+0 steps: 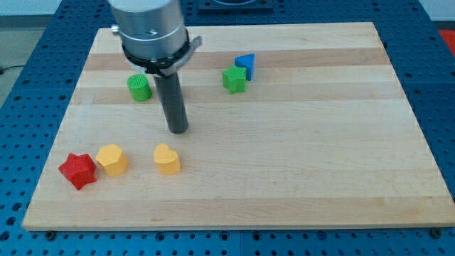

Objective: Put the yellow heart right to the blue triangle

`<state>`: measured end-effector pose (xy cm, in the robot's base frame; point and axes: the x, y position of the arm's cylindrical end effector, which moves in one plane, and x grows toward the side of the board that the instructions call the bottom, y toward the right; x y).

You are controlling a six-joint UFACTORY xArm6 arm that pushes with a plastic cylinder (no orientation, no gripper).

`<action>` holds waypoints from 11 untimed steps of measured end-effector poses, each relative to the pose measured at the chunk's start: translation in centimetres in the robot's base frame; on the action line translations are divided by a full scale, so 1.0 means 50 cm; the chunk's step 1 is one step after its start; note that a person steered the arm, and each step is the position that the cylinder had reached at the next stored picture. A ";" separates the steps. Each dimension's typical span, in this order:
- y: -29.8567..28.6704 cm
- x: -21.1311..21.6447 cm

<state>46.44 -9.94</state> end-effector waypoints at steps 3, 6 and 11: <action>-0.019 0.170; 0.200 0.094; 0.377 -0.253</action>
